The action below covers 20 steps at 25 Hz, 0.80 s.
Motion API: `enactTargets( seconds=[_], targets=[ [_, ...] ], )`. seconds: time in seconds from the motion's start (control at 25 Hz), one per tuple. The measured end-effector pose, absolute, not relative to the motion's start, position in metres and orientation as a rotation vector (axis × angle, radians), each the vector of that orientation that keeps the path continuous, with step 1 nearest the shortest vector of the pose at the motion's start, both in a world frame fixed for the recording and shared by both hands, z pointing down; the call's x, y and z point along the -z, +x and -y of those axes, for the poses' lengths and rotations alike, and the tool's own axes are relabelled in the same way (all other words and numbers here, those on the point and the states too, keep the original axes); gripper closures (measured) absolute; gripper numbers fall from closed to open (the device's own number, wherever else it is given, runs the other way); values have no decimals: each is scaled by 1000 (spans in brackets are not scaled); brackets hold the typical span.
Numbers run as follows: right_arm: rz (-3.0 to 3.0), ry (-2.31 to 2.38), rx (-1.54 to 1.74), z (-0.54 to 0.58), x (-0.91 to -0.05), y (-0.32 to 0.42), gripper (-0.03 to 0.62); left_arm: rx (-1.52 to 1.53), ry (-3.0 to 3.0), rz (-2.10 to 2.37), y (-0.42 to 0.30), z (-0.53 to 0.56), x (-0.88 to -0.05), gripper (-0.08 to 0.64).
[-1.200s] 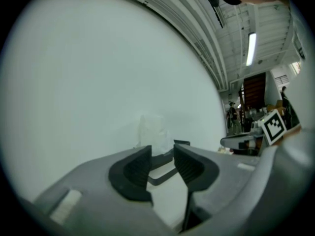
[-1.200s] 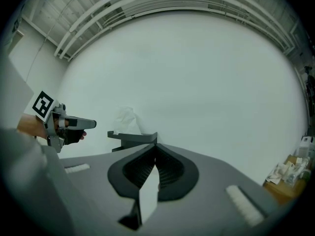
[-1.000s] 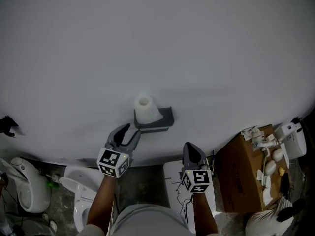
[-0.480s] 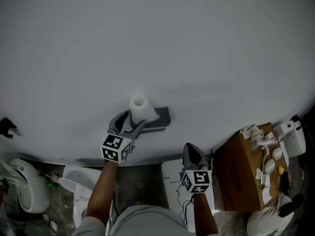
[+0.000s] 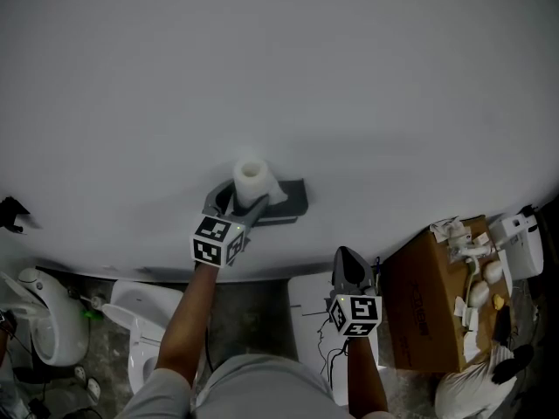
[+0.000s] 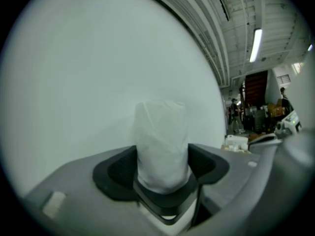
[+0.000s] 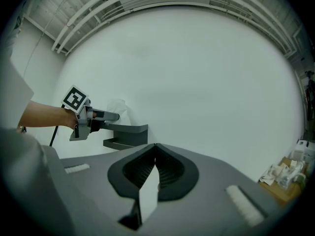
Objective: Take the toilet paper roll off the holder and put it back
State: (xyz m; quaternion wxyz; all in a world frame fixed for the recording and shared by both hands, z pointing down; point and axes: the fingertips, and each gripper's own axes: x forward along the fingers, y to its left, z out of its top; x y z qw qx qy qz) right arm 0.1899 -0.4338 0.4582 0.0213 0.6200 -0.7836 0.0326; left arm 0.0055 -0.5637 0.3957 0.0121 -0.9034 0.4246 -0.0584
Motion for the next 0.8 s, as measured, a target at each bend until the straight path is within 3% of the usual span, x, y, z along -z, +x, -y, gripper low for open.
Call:
enactTargets(
  seconds=[0.8],
  targets=[
    [2430,1907,-128,438,-473,187,591,92,-2769,-1304,9,563,-365,264]
  ],
)
